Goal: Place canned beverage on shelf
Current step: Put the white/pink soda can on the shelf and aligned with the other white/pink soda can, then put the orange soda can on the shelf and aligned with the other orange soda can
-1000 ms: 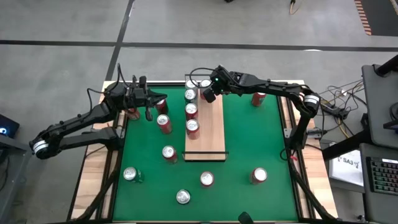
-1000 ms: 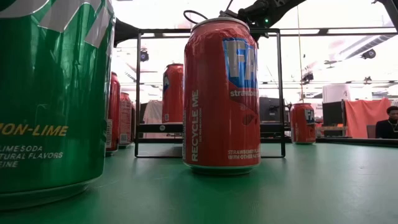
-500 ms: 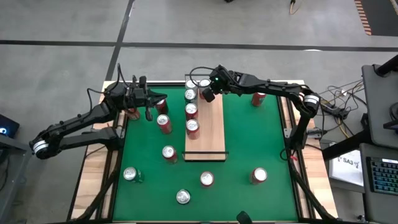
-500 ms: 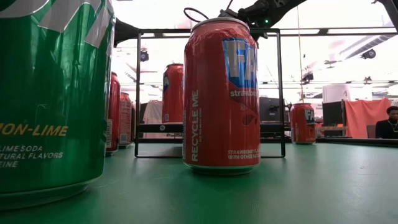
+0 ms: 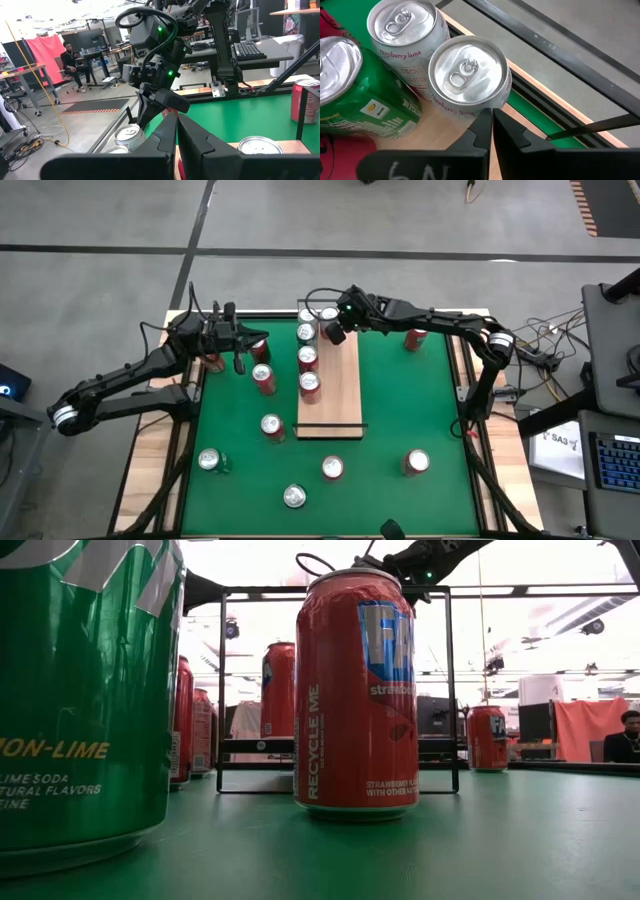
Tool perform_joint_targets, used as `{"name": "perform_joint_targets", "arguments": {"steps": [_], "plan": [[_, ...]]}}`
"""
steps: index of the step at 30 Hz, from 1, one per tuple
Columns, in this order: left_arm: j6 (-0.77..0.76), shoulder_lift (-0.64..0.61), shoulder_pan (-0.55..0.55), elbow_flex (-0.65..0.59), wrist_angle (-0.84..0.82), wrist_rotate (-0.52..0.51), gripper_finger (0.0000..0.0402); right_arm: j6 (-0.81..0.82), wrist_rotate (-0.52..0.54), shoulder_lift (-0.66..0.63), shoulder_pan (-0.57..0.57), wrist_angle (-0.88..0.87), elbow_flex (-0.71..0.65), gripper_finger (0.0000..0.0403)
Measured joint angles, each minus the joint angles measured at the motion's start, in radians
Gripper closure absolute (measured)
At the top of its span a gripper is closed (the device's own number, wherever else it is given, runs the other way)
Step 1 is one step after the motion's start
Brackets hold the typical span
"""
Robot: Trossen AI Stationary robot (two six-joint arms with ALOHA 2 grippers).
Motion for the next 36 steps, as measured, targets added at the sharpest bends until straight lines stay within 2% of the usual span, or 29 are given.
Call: {"name": "perform_joint_targets", "arguments": {"steps": [14, 22, 36], "plan": [[0.0, 0.0, 0.0, 0.0, 0.0, 0.0, 0.0402, 0.009, 0.0, -0.01, 0.0, -0.023, -0.019, 0.0394], [-0.005, 0.0, 0.0, 0.0, 0.0, 0.0, 0.0402, 0.053, 0.003, -0.018, 0.026, -0.234, 0.072, 0.0394], [-0.027, -0.001, 0.0, 0.011, 0.0, 0.001, 0.0402, 0.063, 0.002, -0.021, 0.028, -0.768, 0.323, 0.0394]]}}
